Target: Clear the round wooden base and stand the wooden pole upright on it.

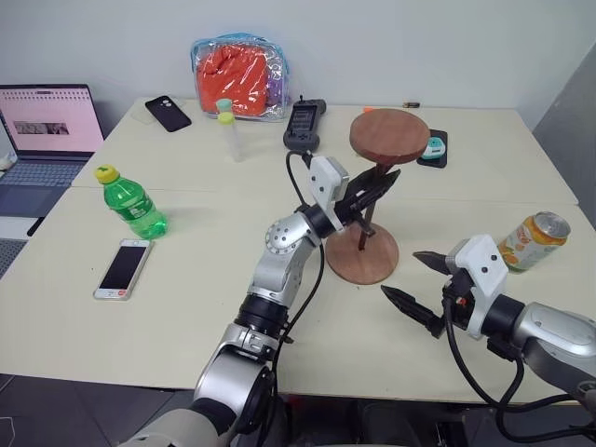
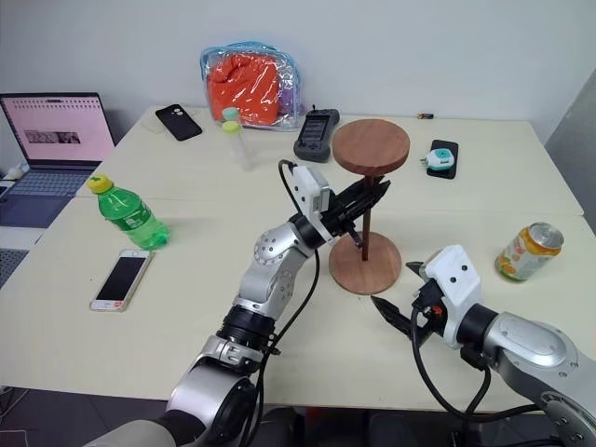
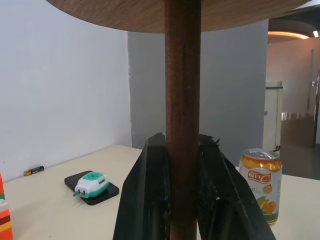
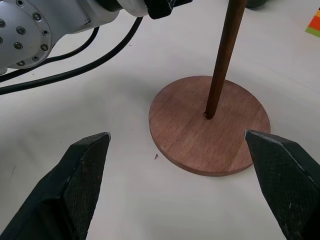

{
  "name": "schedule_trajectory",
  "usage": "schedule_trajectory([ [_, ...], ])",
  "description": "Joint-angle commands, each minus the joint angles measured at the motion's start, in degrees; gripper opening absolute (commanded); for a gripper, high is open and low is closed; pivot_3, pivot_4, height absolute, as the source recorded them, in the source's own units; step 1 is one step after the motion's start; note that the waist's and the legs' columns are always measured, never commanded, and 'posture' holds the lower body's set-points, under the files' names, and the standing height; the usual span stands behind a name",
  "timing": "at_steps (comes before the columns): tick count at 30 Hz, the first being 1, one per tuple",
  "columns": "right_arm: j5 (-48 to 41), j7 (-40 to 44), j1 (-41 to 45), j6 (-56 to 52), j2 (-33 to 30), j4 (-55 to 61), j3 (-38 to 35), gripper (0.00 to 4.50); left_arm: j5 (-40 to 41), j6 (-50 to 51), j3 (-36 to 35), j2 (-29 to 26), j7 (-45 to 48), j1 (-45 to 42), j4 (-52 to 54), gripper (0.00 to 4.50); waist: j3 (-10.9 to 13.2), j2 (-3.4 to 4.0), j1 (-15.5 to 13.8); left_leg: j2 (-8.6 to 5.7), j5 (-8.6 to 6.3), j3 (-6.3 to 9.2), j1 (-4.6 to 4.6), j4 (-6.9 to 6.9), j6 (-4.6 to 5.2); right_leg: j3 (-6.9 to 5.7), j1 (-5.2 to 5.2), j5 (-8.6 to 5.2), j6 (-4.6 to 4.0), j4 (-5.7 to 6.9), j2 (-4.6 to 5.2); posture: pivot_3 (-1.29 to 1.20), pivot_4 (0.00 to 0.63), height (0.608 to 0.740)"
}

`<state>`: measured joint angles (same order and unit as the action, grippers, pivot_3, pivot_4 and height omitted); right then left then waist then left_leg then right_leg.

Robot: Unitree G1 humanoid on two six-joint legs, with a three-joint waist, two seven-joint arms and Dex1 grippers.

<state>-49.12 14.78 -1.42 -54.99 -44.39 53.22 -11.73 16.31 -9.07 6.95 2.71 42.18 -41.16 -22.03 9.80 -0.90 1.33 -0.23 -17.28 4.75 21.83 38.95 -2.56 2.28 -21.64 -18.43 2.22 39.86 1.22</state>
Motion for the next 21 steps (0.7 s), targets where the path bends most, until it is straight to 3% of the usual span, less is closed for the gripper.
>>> schedule_trajectory([
  [1,-1.36,0.57,-0.36,0.57,-0.79,3.02,-1.33,4.5,0.15,2.47,0.83,0.12,0.7,1.21,0.98,0.27,0.0,0.0,0.0,0.0,0.0,0.01,0.0,0.0,0.0,0.0,0.0,0.0,0.0,0.0,0.0,0.0,0.15,0.74],
  [21,-2.32,0.27,-0.98,0.93,-1.43,3.17,-1.05,4.5,-1.04,2.83,1.04,-0.49,1.02,2.63,2.26,0.27,0.0,0.0,-0.01,0.01,0.0,0.03,0.01,-0.02,0.0,0.0,0.01,0.0,0.0,-0.05,-0.01,0.0,0.15,0.74],
])
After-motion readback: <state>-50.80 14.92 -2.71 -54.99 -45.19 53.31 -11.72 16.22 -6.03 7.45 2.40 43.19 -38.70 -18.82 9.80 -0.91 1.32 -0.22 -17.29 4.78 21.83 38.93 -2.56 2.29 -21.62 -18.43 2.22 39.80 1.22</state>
